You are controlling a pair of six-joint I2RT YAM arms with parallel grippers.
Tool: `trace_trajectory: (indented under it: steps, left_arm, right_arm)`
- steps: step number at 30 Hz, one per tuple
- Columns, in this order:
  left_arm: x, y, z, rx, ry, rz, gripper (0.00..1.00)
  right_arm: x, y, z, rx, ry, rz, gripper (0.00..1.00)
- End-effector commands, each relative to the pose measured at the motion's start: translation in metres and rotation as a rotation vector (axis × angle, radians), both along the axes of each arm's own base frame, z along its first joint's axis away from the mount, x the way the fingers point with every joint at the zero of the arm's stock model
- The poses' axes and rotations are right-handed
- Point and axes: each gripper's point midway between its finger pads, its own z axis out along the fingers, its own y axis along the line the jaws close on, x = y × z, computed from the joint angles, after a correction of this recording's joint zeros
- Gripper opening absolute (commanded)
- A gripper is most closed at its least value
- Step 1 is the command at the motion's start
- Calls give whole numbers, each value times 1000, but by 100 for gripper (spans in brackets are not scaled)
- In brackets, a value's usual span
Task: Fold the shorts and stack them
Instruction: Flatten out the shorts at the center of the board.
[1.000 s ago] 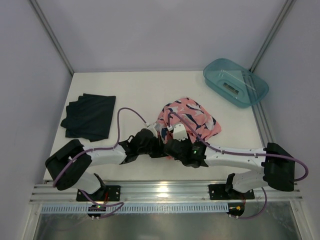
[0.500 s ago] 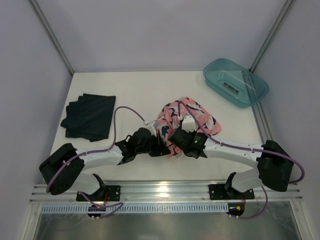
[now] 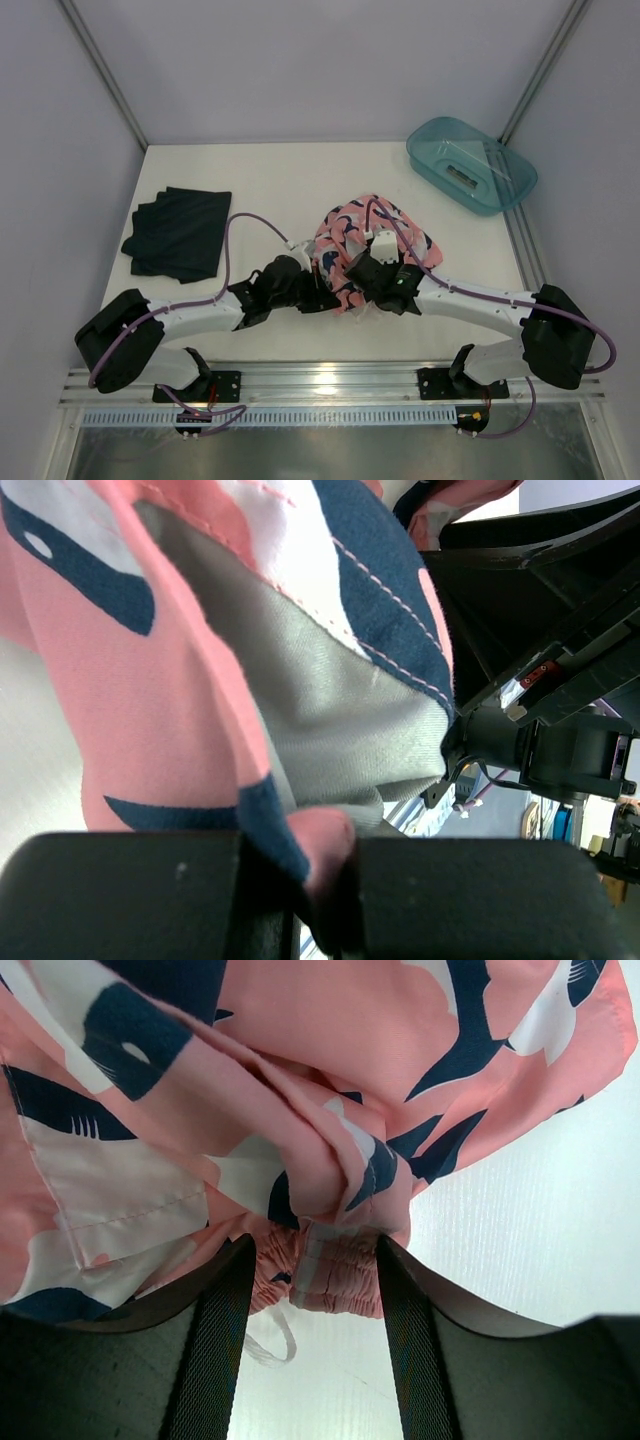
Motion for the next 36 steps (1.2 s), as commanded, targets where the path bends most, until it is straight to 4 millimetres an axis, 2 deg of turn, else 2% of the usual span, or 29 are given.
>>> trace_trajectory:
  steps: [1, 4, 5, 7, 9, 11, 12, 15, 16, 18, 20, 21, 22, 23, 24, 25, 26, 27, 28, 29, 30, 31, 32, 33, 34, 35, 36]
  left_arm:
    - [4, 0, 8, -14, -35, 12, 0]
    - [4, 2, 6, -1, -35, 20, 0]
    - [5, 4, 3, 16, -30, 30, 0]
    - [6, 9, 0, 43, -23, 46, 0]
    - [6, 18, -3, 80, -20, 73, 0]
    - [10, 31, -6, 133, -12, 130, 0]
    - [2, 45, -15, 219, 42, 139, 0]
    - [-7, 74, -28, 364, 106, 192, 0]
    - [-16, 86, -37, 416, 155, 206, 0]
    - [-21, 87, -38, 402, 191, 199, 0]
    - [-4, 78, -19, 333, 152, 209, 0]
    - [11, 79, -7, 301, 155, 226, 0]
    - [32, 70, 26, 249, 120, 228, 0]
    - [49, 71, 37, 262, 90, 214, 0]
    - [82, 87, 54, 252, 74, 282, 0]
    - [114, 82, 107, 172, -2, 292, 0]
    - [134, 88, 110, 185, 18, 301, 0]
    - [168, 112, 130, 163, -12, 363, 0]
    - [187, 117, 153, 115, -32, 367, 0]
    - [214, 125, 206, 45, -122, 399, 0]
    - [239, 133, 211, 15, -99, 439, 0]
    - [260, 156, 231, -11, -133, 506, 0]
    - [280, 162, 266, -49, -197, 531, 0]
    - [285, 162, 284, -85, -207, 530, 0]
    - [291, 168, 299, -116, -218, 525, 0]
    - [289, 161, 312, -156, -214, 471, 0]
    - [289, 161, 329, -166, -221, 460, 0]
  right_arm:
    - [1, 2, -2, 26, -14, -9, 56]
    - [1, -7, -5, 7, -13, -42, 43]
    - [2, -10, -3, 2, -19, -53, 32]
    - [0, -17, 4, 0, -24, -61, 24]
    - [-3, -24, 10, 4, -24, -71, 5]
    - [-7, -30, 20, 39, -32, -75, 4]
    - [-14, -31, 13, 60, 6, -62, 4]
    - [-27, -46, 8, 107, 38, -85, 4]
    - [-30, -47, 7, 116, 41, -84, 4]
    - [-20, -45, 22, 160, -11, -69, 4]
    - [4, -30, 47, 230, -77, -43, 4]
    - [25, -19, 73, 266, -119, -34, 4]
    - [48, -23, 89, 260, -157, -30, 3]
    - [67, -8, 108, 316, -182, 10, 4]
    - [100, 8, 142, 347, -221, 23, 4]
    - [125, 4, 163, 343, -250, 24, 4]
    - [140, 11, 178, 356, -243, 51, 4]
    - [177, 26, 225, 390, -315, 67, 4]
    - [198, 22, 249, 386, -354, 76, 4]
    - [208, 26, 261, 399, -341, 105, 4]
    - [221, 28, 337, 459, -484, 132, 4]
    - [248, 34, 328, 443, -461, 138, 4]
    - [248, 17, 390, 473, -573, 144, 4]
    - [256, 12, 398, 478, -585, 138, 4]
    - [272, 9, 389, 482, -567, 131, 4]
    - [270, -7, 406, 502, -601, 121, 3]
    - [268, -10, 406, 517, -594, 130, 4]
